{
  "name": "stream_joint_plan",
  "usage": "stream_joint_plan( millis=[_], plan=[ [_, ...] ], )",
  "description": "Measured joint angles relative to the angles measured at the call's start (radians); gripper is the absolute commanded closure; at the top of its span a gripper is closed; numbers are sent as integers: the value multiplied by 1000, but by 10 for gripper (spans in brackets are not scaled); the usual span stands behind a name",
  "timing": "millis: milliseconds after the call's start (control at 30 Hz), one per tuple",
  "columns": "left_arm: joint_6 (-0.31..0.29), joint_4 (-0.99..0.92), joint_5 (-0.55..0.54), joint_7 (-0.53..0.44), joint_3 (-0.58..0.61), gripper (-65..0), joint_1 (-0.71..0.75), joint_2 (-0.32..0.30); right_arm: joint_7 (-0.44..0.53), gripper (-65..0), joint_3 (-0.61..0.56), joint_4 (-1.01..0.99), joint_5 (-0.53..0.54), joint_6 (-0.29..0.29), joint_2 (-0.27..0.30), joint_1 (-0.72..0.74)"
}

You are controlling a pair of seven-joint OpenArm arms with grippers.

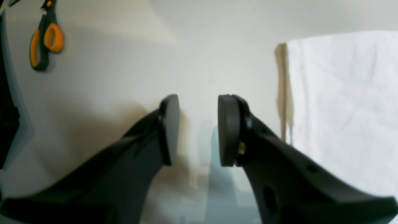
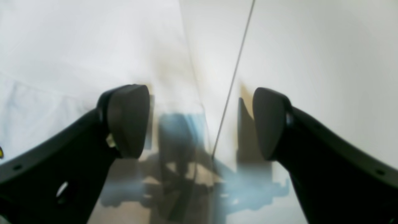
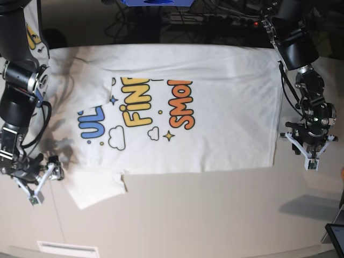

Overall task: Fold the T-shirt properly
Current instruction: 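Release the shoulder edge and move both grippers along the shirt sides toward the hem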

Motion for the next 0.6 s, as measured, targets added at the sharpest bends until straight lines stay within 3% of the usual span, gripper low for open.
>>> stream_joint_plan(
  millis=[433,600],
  plan=[
    [0,-4,0,0,1,-215,8,-20,50,-496,0,-132,-2,0,-1,31],
    [0,-4,0,0,1,-215,8,-20,54,-409,0,-132,-2,0,-1,29]
  ],
)
